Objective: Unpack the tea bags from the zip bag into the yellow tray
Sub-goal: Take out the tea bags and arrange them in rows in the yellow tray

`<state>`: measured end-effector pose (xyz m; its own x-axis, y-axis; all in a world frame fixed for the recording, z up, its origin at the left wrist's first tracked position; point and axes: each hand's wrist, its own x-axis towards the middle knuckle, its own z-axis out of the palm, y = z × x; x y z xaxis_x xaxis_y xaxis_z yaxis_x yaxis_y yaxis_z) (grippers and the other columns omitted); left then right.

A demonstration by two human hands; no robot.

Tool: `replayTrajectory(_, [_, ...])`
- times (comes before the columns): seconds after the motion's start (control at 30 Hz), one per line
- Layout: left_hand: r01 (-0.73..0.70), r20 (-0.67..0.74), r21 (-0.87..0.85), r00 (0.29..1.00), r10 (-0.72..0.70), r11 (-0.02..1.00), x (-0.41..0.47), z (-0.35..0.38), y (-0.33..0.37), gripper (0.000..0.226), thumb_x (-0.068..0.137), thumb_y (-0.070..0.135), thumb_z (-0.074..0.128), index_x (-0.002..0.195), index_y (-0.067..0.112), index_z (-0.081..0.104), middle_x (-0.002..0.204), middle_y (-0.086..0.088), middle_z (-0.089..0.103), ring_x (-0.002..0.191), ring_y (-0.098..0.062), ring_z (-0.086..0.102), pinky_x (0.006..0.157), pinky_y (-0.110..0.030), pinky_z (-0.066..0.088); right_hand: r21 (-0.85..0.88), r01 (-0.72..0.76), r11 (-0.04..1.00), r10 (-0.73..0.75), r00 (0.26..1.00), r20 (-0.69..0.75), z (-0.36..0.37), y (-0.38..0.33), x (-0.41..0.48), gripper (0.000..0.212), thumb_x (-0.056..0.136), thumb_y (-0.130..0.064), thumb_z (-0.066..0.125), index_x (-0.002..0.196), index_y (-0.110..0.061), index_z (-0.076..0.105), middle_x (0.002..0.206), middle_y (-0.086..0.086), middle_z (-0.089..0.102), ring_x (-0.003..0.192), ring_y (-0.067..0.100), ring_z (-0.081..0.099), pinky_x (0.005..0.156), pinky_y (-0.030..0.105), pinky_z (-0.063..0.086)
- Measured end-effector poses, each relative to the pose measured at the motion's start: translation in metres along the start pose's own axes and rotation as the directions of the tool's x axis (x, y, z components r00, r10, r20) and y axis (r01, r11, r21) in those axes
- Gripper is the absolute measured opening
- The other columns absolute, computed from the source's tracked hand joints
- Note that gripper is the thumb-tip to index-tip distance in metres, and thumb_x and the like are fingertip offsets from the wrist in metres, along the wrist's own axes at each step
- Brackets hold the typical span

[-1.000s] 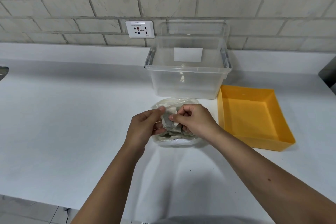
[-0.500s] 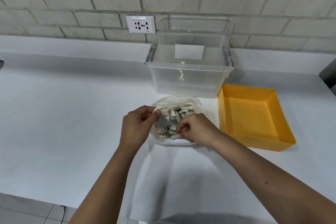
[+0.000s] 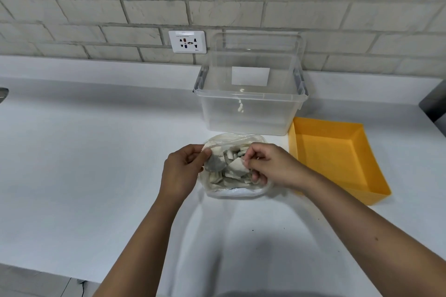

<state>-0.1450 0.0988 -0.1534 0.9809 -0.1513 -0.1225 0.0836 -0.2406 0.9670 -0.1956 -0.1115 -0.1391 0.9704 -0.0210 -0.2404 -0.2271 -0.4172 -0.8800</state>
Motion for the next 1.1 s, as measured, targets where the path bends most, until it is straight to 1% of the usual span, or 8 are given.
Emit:
replayTrajectory(0.17, [0.002,0.018,-0.077,1.000,-0.001,0.997,-0.001,0.011,0.011,0.011,0.094,0.022,0.068,0.096,0.017,0.077,0.085,-0.001,0.079,0.087,-0.023,0.074,0.083,-0.037,0.060,0.215,0.006,0.977,-0.007,1.000,0.004,-0.032,-0.007,-0.012,0.005,0.095,-0.004,0.057,0.091,-0.001,0.056,0.069,0.013,0.062,0.055,0.015,0.064,0.051,0.026,0.051])
replayTrajectory(0.33, [0.128,0.086,-0.085,0.989,-0.121,0.988,-0.004,0.034,0.018,0.014,0.091,0.020,0.071,0.084,0.010,0.076,0.074,-0.013,0.070,0.068,-0.025,0.066,0.070,-0.035,0.060,0.333,0.203,0.921,-0.131,0.965,-0.226,-0.049,-0.004,-0.025,0.008,0.095,-0.002,0.056,0.087,-0.003,0.053,0.076,0.009,0.062,0.077,0.025,0.072,0.063,0.029,0.058])
replayTrajectory(0.47, [0.237,0.227,-0.200,0.955,-0.190,0.951,-0.015,0.060,0.034,0.018,0.092,0.014,0.068,0.087,-0.002,0.073,0.078,-0.018,0.074,0.060,-0.023,0.072,0.050,-0.027,0.056,-0.114,0.390,0.914,-0.407,0.873,-0.269,-0.047,0.003,-0.043,0.003,0.094,-0.009,0.060,0.091,-0.009,0.060,0.089,-0.002,0.065,0.090,0.016,0.068,0.076,0.033,0.058])
replayTrajectory(0.53, [0.255,0.274,-0.256,0.944,-0.183,0.933,-0.018,0.073,0.039,0.015,0.092,0.012,0.067,0.087,-0.001,0.073,0.082,-0.023,0.074,0.063,-0.025,0.072,0.056,-0.031,0.059,-0.304,0.400,0.865,-0.465,0.866,-0.183,-0.044,0.011,-0.050,0.003,0.092,-0.013,0.063,0.091,-0.014,0.065,0.097,-0.004,0.063,0.094,0.011,0.063,0.078,0.027,0.054])
replayTrajectory(0.67, [0.235,0.287,-0.256,0.945,-0.158,0.938,-0.018,0.090,0.040,0.016,0.088,0.013,0.070,0.093,-0.001,0.075,0.096,-0.031,0.072,0.078,-0.032,0.065,0.081,-0.047,0.052,-0.230,0.378,0.897,-0.433,0.858,-0.277,-0.047,0.019,-0.053,0.011,0.091,-0.021,0.066,0.086,-0.011,0.070,0.092,-0.005,0.065,0.089,0.011,0.063,0.075,0.021,0.052])
replayTrajectory(0.9, [0.146,0.355,-0.186,0.932,-0.072,0.972,-0.020,0.111,0.044,0.015,0.089,0.006,0.070,0.081,0.017,0.077,0.069,0.002,0.072,0.062,-0.010,0.065,0.065,-0.023,0.058,-0.082,0.223,0.971,-0.236,0.874,-0.424,-0.066,0.024,-0.054,0.029,0.082,-0.022,0.076,0.109,-0.024,0.067,0.073,-0.009,0.059,0.058,0.005,0.051,0.062,0.021,0.048])
replayTrajectory(1.0, [0.111,0.349,-0.150,0.936,-0.053,0.982,-0.017,0.114,0.048,0.010,0.087,0.006,0.071,0.089,0.014,0.077,0.072,0.000,0.074,0.063,-0.010,0.066,0.067,-0.024,0.058,-0.045,0.240,0.970,-0.234,0.861,-0.452,-0.074,0.027,-0.056,0.019,0.080,-0.023,0.078,0.097,-0.026,0.071,0.070,-0.009,0.060,0.058,0.012,0.048,0.062,0.032,0.049])
replayTrajectory(1.1, [0.069,0.366,-0.092,0.930,-0.031,0.993,-0.015,0.115,0.051,0.012,0.088,0.009,0.071,0.096,0.014,0.079,0.083,-0.010,0.078,0.075,-0.018,0.070,0.071,-0.026,0.057,-0.029,0.213,0.977,-0.203,0.873,-0.443,-0.081,0.028,-0.056,0.012,0.079,-0.022,0.079,0.082,-0.025,0.069,0.063,-0.007,0.064,0.052,0.012,0.052,0.055,0.026,0.045])
